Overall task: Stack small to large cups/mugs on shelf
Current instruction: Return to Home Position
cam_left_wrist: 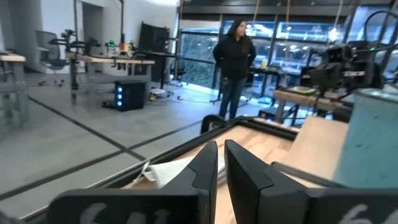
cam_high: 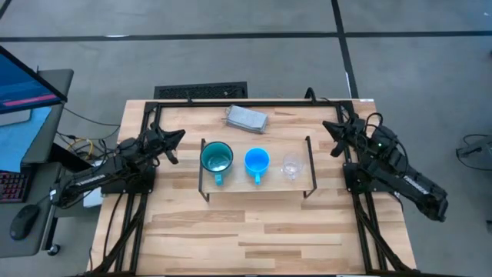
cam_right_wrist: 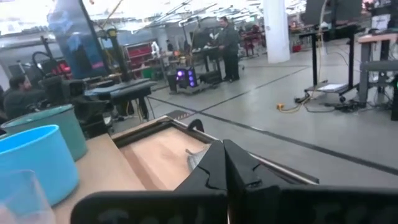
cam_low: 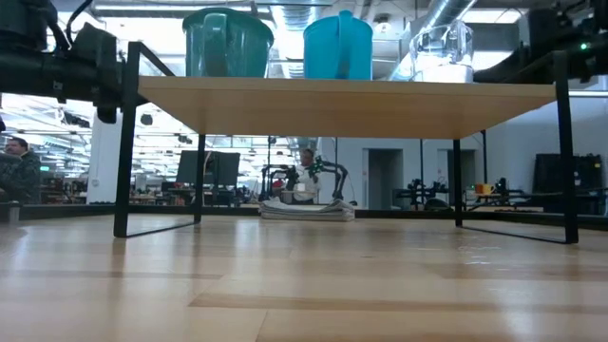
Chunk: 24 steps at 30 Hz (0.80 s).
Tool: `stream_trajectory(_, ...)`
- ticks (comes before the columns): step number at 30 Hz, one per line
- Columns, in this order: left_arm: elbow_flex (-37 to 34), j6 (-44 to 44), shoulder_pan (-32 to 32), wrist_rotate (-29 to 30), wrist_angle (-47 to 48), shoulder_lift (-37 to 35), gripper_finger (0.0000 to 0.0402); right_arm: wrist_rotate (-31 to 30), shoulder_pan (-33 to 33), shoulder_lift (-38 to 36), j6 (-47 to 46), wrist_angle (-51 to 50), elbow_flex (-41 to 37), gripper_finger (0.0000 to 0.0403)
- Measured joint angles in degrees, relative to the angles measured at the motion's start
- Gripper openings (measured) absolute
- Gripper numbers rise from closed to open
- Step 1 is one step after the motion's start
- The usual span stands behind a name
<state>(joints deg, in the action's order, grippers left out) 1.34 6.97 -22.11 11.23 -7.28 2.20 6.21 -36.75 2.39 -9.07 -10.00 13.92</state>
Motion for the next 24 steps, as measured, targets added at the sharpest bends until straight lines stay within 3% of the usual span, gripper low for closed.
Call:
stream_trajectory(8,0.02,0.57,-5.91,-0.84,5.70,0.04,0.0019,0.18,-2.09,-2.32,-4.39,4.20,-5.83,0.0008)
stream_trajectory(13,0.09,1.30,-10.89,-7.38,6.52,0.02,0.0011,2.84,-3.44,-2.32,-4.89,6.34,-9.22,0.0008)
stream_trajectory(19,0.09,1.23,-15.33,-9.10,6.83,0.02,0.0002,5.50,-5.25,-2.32,-5.13,6.81,-10.97,0.0008)
stream_trajectory(24,0.09,1.09,-18.17,-11.60,7.33,0.02,0.0000,5.94,-6.80,-2.16,-6.17,13.06,-13.52,0.0008)
